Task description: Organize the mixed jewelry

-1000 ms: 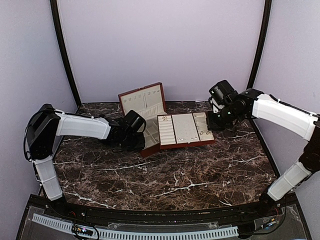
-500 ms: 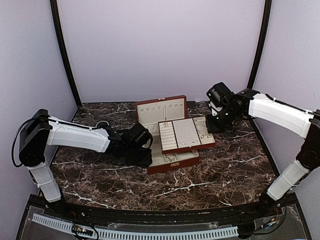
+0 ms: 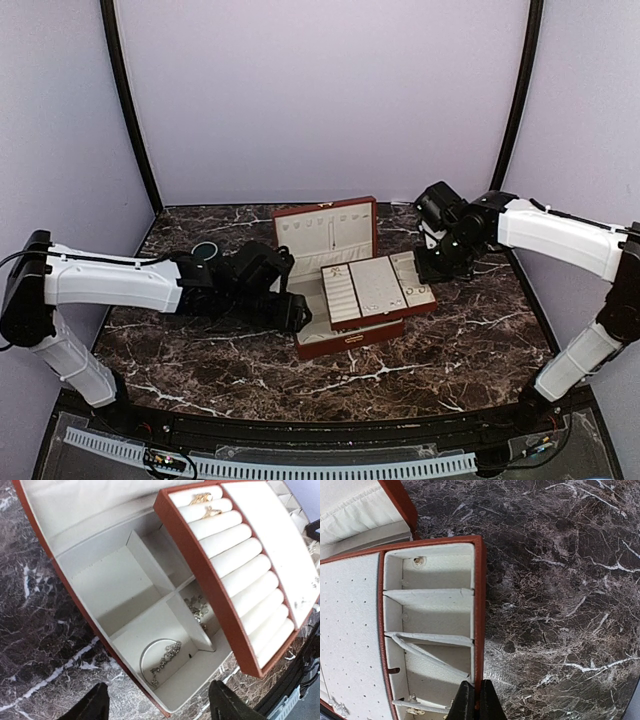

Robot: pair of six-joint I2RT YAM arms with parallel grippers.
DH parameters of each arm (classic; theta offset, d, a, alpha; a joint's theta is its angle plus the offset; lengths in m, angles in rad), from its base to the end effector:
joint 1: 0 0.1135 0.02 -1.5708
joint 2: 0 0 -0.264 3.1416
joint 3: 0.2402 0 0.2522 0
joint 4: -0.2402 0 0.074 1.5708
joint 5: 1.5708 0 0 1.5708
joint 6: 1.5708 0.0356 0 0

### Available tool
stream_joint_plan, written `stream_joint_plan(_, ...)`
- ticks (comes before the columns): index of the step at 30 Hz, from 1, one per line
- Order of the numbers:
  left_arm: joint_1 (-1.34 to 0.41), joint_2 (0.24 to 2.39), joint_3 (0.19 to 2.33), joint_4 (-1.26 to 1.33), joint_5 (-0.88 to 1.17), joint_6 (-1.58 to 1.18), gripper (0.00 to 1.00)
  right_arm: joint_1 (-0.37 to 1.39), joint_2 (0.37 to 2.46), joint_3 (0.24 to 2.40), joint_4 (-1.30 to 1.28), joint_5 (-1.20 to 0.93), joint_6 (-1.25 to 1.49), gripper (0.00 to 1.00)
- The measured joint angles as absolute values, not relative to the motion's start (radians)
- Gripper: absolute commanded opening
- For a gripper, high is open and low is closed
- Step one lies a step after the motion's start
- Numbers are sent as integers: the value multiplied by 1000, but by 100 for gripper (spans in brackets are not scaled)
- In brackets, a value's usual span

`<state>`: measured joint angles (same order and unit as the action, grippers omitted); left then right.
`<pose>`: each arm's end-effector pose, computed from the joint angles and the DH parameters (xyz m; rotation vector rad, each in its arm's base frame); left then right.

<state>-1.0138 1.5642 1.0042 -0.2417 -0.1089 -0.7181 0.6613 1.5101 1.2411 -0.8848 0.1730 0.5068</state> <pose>0.1797 -0.2813 0.2196 0.3113 2.4613 -0.6770 0.2407 0.1796 0.2700 -0.1588 2.6934 0.1196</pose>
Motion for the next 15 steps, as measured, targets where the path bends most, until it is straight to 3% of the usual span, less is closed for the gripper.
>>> stream_joint_plan(7, -988, 1397, 926, -210, -148, -664, 80, 663, 1505, 1241, -867, 175, 504, 0)
stream_joint_plan(15, -759, 1208, 819, -204, -86, -595, 82, 673, 1506, 1241, -849, 175, 483, 0)
